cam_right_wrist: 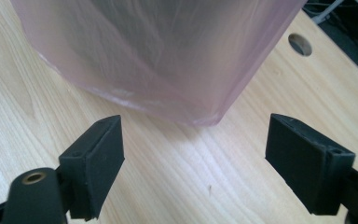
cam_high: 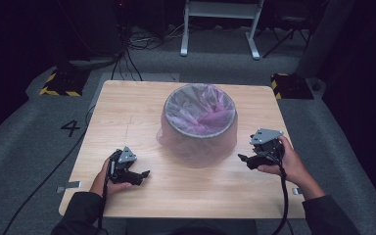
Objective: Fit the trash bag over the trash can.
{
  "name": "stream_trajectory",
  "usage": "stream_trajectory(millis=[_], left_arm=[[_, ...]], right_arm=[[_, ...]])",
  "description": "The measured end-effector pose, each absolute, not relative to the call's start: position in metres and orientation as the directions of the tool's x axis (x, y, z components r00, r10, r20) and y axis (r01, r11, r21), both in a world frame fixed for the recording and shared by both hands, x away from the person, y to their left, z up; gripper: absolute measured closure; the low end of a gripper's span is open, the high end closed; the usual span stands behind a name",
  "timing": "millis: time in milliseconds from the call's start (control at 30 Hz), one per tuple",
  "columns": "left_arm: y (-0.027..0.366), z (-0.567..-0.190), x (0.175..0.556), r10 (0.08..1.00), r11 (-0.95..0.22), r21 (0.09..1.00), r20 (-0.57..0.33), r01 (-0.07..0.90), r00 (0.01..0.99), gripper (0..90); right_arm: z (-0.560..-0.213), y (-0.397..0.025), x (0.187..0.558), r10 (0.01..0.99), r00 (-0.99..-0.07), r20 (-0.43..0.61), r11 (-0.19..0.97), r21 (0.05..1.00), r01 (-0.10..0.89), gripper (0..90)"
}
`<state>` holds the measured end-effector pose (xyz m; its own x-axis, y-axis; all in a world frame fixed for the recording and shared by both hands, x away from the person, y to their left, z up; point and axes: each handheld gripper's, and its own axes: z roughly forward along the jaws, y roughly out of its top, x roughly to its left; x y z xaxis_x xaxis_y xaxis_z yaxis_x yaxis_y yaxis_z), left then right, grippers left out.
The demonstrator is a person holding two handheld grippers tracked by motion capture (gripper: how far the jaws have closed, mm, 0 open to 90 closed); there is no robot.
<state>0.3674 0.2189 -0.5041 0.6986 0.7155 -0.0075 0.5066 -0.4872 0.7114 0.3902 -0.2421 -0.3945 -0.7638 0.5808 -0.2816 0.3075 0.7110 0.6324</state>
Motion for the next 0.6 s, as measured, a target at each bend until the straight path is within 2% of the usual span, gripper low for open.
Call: stream_trajectory(millis=[100,600], left_arm=[[0.219,-0.504,0.368,0.714,-0.49,0.711,-0.004,0.505,0.7,14.4],[0.219,-0.504,0.367,0.716,-0.487,0.712,-0.006,0.505,0.699,14.4]], right_arm=[[-0.403,-0.246,0.389,0.58,-0.757,-0.301,0.726,0.612,0.313,19.2],[-0.452,-0.268,0.388,0.62,-0.739,-0.264,0.718,0.571,0.398,18.6]])
